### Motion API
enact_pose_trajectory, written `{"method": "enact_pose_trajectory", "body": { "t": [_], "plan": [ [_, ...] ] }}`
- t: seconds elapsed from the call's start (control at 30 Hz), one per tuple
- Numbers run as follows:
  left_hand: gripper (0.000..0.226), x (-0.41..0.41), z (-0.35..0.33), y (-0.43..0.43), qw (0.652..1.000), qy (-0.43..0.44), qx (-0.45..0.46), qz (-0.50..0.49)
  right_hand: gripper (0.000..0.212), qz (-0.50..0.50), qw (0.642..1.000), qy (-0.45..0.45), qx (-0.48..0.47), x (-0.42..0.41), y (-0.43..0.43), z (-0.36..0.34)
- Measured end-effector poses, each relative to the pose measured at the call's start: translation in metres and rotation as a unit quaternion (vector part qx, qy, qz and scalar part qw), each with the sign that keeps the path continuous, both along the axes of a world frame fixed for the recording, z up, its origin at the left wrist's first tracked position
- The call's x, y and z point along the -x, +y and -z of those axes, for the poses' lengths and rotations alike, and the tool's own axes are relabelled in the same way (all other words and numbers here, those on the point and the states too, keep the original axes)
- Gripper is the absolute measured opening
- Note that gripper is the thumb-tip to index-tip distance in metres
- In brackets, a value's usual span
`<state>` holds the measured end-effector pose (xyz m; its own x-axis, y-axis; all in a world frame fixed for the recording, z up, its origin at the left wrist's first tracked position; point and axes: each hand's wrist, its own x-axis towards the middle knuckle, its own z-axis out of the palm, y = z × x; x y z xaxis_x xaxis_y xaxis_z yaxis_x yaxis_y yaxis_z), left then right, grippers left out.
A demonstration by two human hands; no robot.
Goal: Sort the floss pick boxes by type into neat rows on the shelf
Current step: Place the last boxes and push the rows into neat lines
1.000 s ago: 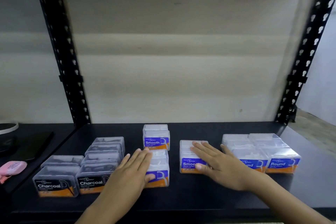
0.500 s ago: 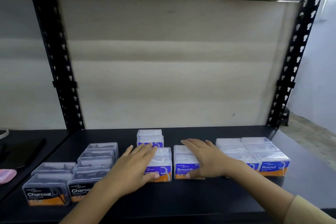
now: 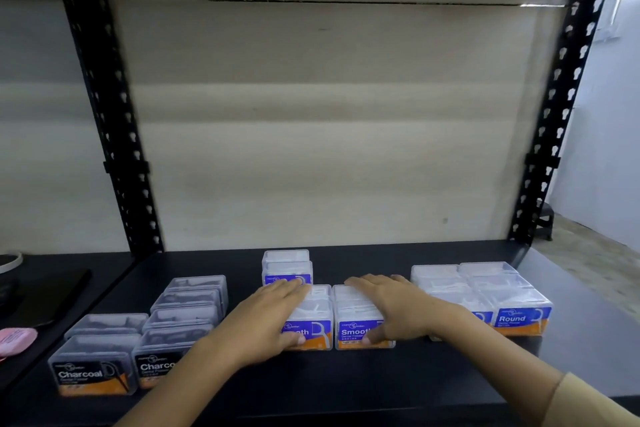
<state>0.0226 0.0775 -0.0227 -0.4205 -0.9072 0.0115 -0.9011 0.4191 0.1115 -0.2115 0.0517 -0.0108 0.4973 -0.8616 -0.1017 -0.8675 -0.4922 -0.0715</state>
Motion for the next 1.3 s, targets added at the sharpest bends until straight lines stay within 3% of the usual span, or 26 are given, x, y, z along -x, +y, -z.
{"method": "enact_pose_trajectory", "body": {
  "t": [0.53,0.63,0.7,0.8,0.97,1.17,1.3],
  "plan": [
    [0.083,0.013,0.000,0.011,1.000,-0.004,0.001,0.011,0.088,-0.007,1.000,0.001,-0.015,0.014,0.014,-0.001],
    [0.092,0.010,-0.010,0.010,0.999,0.035,-0.011,-0.007,0.090,-0.008,0.999,-0.032,-0.029,0.008,0.009,-0.007],
    [0.077,0.007,-0.017,0.005,0.997,0.071,0.013,-0.026,0.094,-0.007,0.997,-0.075,-0.025,-0.001,0.003,-0.013],
    [0.052,-0.003,-0.023,-0.011,0.992,0.086,0.080,-0.039,0.067,-0.014,0.990,-0.143,-0.007,-0.019,-0.011,-0.021],
    [0.042,-0.017,-0.029,-0.041,0.990,0.052,0.123,-0.045,0.042,-0.026,0.984,-0.169,0.041,-0.060,-0.042,-0.030],
    [0.043,-0.022,-0.031,-0.063,0.993,0.008,0.110,-0.051,0.037,0.000,0.989,-0.142,0.036,-0.098,-0.089,-0.028],
    [0.042,-0.026,-0.030,-0.070,0.995,-0.011,0.088,-0.052,0.038,-0.012,0.992,-0.124,-0.033,-0.107,-0.108,-0.027]
  ]
}}
